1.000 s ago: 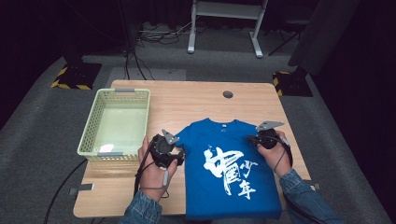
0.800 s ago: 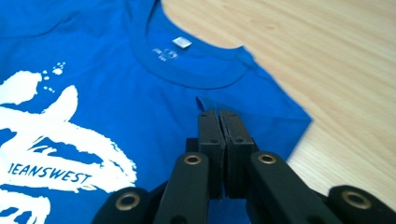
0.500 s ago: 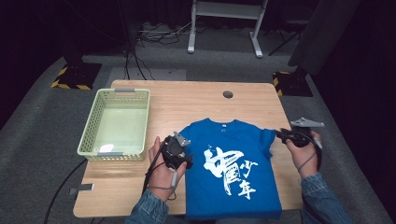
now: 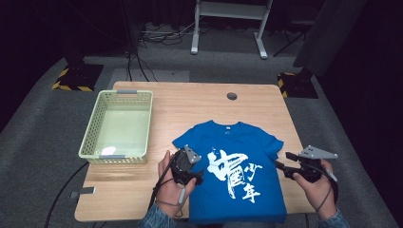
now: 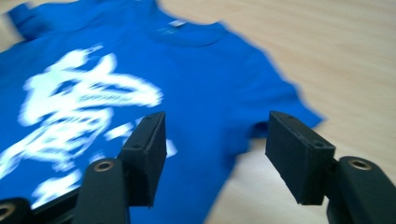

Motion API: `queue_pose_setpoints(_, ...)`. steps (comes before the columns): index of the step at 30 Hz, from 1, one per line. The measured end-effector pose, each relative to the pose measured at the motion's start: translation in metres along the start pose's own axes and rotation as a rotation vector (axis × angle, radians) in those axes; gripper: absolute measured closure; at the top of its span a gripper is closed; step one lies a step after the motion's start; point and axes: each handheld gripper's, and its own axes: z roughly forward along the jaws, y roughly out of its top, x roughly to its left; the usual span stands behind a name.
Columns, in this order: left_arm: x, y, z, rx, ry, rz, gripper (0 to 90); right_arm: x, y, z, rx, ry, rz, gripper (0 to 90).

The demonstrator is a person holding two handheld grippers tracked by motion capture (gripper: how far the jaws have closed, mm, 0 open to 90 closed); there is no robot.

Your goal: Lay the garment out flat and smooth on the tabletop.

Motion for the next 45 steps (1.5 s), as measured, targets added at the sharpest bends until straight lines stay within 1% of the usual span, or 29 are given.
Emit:
queue_pose_setpoints(2, -0.007, -0.006, 0.0, -0.005, -0.01, 0.012, 26.2, 0.013, -0.006, 0.0, 0.024, 0.045, -0.017, 37.2)
queue_pose_setpoints(5, -0.015, -0.013, 0.002, -0.014, -0.022, 0.04, 26.1, 0.026, -0.014, 0.002, 0.054, 0.08, -0.046, 36.0)
queue_pose_setpoints(8, -0.019, -0.018, 0.009, -0.009, -0.035, 0.078, 25.6, 0.036, -0.023, 0.009, 0.09, 0.112, -0.088, 32.9)
queue_pose_setpoints(10, -0.022, -0.021, 0.015, 0.005, -0.045, 0.096, 26.2, 0.041, -0.03, 0.016, 0.114, 0.142, -0.116, 32.8)
queue_pose_setpoints(11, -0.024, -0.022, 0.018, 0.013, -0.053, 0.099, 26.7, 0.042, -0.033, 0.02, 0.13, 0.151, -0.118, 32.6)
queue_pose_setpoints(13, -0.024, -0.023, 0.026, 0.038, -0.072, 0.116, 28.1, 0.044, -0.038, 0.027, 0.147, 0.158, -0.119, 32.2)
queue_pose_setpoints(15, -0.021, -0.025, 0.034, 0.064, -0.088, 0.107, 29.5, 0.044, -0.04, 0.032, 0.157, 0.158, -0.118, 31.8)
queue_pose_setpoints(16, -0.02, -0.025, 0.037, 0.073, -0.088, 0.106, 30.3, 0.044, -0.04, 0.036, 0.163, 0.158, -0.123, 31.8)
queue_pose_setpoints(17, -0.018, -0.026, 0.041, 0.085, -0.1, 0.098, 31.1, 0.043, -0.04, 0.039, 0.17, 0.158, -0.124, 31.5)
queue_pose_setpoints(18, -0.015, -0.026, 0.043, 0.078, -0.118, 0.082, 30.6, 0.043, -0.04, 0.042, 0.185, 0.155, -0.132, 30.8)
queue_pose_setpoints(19, -0.012, -0.026, 0.044, 0.071, -0.13, 0.082, 30.6, 0.043, -0.041, 0.046, 0.194, 0.15, -0.142, 27.3)
queue_pose_setpoints(20, -0.01, -0.025, 0.045, 0.069, -0.139, 0.099, 30.5, 0.042, -0.04, 0.049, 0.184, 0.15, -0.146, 26.2)
queue_pose_setpoints(21, -0.007, -0.024, 0.047, 0.063, -0.15, 0.107, 30.5, 0.041, -0.039, 0.051, 0.18, 0.154, -0.147, 26.0)
queue_pose_setpoints(23, -0.001, -0.022, 0.05, 0.055, -0.156, 0.112, 30.6, 0.038, -0.036, 0.056, 0.168, 0.156, -0.141, 25.7)
queue_pose_setpoints(25, 0.005, -0.018, 0.052, 0.066, -0.149, 0.104, 30.7, 0.034, -0.032, 0.063, 0.154, 0.151, -0.133, 25.7)
queue_pose_setpoints(29, 0.02, -0.006, 0.06, 0.1, -0.132, 0.086, 30.9, 0.025, -0.021, 0.077, 0.153, 0.154, -0.134, 25.3)
queue_pose_setpoints(31, 0.028, 0.0, 0.065, 0.101, -0.123, 0.079, 30.9, 0.02, -0.014, 0.085, 0.157, 0.151, -0.133, 24.9)
queue_pose_setpoints(33, 0.036, 0.004, 0.07, 0.1, -0.116, 0.063, 30.9, 0.015, -0.008, 0.092, 0.158, 0.144, -0.13, 24.5)
queue_pose_setpoints(34, 0.04, 0.006, 0.071, 0.105, -0.112, 0.066, 30.9, 0.013, -0.006, 0.095, 0.157, 0.137, -0.129, 24.0)
queue_pose_setpoints(40, 0.055, 0.02, 0.081, 0.125, -0.102, 0.056, 31.1, 0.004, 0.008, 0.113, 0.162, 0.137, -0.12, 23.5)
queue_pose_setpoints(43, 0.064, 0.025, 0.087, 0.12, -0.1, 0.046, 31.4, -0.001, 0.014, 0.121, 0.154, 0.132, -0.117, 23.4)
queue_pose_setpoints(45, 0.07, 0.026, 0.091, 0.093, -0.094, 0.04, 31.4, -0.005, 0.018, 0.126, 0.15, 0.13, -0.113, 23.3)
